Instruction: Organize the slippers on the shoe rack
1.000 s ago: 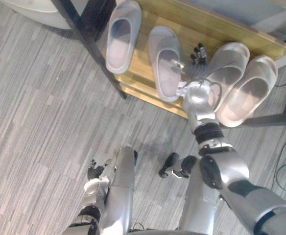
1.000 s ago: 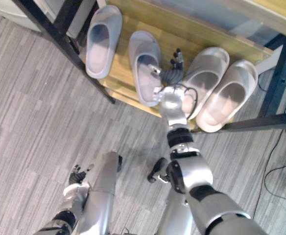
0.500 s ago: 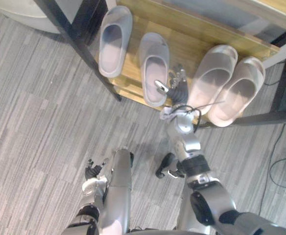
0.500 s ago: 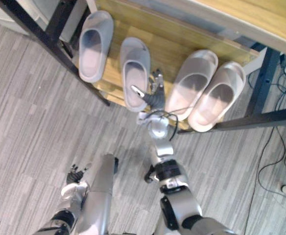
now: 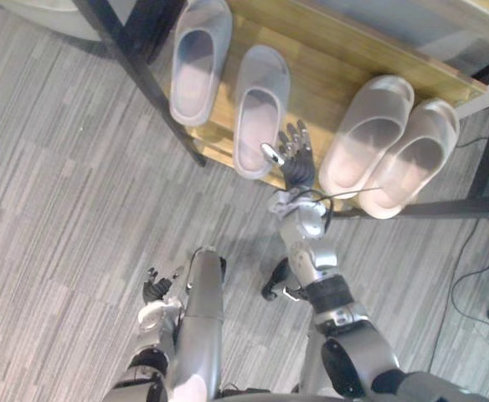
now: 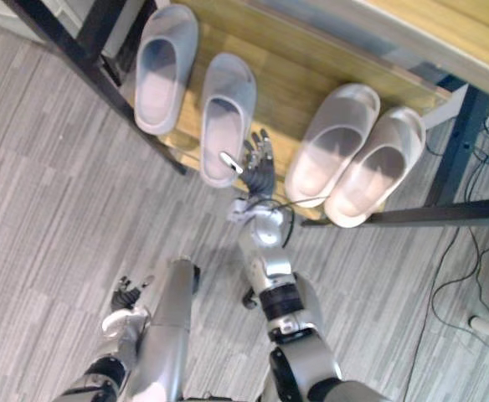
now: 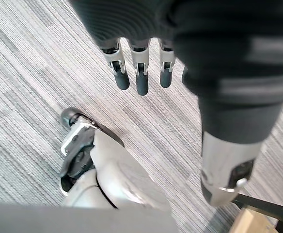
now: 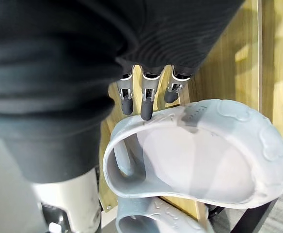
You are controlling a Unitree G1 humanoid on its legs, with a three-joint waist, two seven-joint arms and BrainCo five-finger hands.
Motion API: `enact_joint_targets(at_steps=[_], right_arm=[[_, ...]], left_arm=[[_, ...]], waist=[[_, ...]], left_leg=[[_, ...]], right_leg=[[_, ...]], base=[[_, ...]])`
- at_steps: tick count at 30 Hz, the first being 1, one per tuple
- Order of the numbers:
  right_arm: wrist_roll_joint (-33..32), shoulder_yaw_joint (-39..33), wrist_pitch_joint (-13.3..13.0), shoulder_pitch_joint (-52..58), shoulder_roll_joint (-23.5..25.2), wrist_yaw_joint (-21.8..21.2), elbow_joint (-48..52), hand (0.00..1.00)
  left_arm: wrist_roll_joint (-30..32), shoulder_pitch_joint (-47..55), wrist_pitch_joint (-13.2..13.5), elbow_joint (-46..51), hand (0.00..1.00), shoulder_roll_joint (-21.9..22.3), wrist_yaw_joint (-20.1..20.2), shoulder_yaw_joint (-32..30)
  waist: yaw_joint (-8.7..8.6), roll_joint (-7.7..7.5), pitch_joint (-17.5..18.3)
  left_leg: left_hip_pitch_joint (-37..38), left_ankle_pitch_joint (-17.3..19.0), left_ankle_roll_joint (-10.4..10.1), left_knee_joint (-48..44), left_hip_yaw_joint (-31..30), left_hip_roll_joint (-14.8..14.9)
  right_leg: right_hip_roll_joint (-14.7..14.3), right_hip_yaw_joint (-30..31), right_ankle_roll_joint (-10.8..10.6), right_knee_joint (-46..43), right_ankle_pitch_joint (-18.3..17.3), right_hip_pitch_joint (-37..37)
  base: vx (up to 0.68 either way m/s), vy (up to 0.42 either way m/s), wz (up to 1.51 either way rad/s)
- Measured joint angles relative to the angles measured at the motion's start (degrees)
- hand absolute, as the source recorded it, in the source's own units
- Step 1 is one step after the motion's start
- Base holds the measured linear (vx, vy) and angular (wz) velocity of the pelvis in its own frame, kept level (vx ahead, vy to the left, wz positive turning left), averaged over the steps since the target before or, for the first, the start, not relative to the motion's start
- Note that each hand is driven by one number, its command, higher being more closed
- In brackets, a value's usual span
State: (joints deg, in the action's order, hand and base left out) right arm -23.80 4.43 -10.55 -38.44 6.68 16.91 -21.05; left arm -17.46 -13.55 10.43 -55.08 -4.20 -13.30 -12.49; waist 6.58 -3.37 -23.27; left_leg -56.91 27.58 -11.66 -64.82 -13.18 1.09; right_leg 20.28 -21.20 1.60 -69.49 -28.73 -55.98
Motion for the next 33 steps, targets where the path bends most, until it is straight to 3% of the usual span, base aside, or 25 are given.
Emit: enact_joint_targets(at_steps=[13,23,26,33], right_arm=[[-5.8,-9.0,-1.5,-12.4,-0.6,1.6,-9.2,0.0],[-10.6,-11.4,-3.5,-17.2,-0.6,1.5,-15.9,0.0],[-14.8,-11.9,-4.0,-17.9,-0.6,0.9,-16.6,0.0],[-14.9,-12.8,-3.9,-20.2,-3.8,-0.5,-20.6,0.0]], left_arm=[[0.0,-1.6,0.3,-0.1,0.0,1.6,0.0,0.9],[0.0,-1.7,0.5,-0.2,0.0,1.6,0.1,2.3],[0.1,-1.7,0.5,-0.4,0.0,1.7,0.1,2.6],[0.5,-1.7,1.2,-0.7,0.0,2.7,0.1,3.8]], waist=[[2.47,1.25,-0.7],[2.64,1.7,-0.7],[2.7,2.32,-0.4],[3.45,3.94,0.4]], left_leg=[[-1.2,-1.2,0.1,0.0,-0.7,-2.1],[-1.4,-1.2,0.1,-0.4,-0.8,-2.4],[-1.8,-1.2,0.1,-0.4,-0.8,-2.3],[-2.1,-1.4,0.0,-0.4,-1.1,-2.6]], right_leg=[[2.2,-1.0,-0.6,-0.8,-0.4,0.0],[2.6,-1.0,-0.3,-1.3,-0.5,-0.2],[2.6,-1.0,-0.2,-1.3,-0.5,-0.5],[2.8,-1.1,0.2,-1.8,-0.7,-0.8]], base=[[0.02,0.002,0.1],[0.01,0.003,0.01],[0.0,0.0,0.0],[0.01,-0.003,0.02]])
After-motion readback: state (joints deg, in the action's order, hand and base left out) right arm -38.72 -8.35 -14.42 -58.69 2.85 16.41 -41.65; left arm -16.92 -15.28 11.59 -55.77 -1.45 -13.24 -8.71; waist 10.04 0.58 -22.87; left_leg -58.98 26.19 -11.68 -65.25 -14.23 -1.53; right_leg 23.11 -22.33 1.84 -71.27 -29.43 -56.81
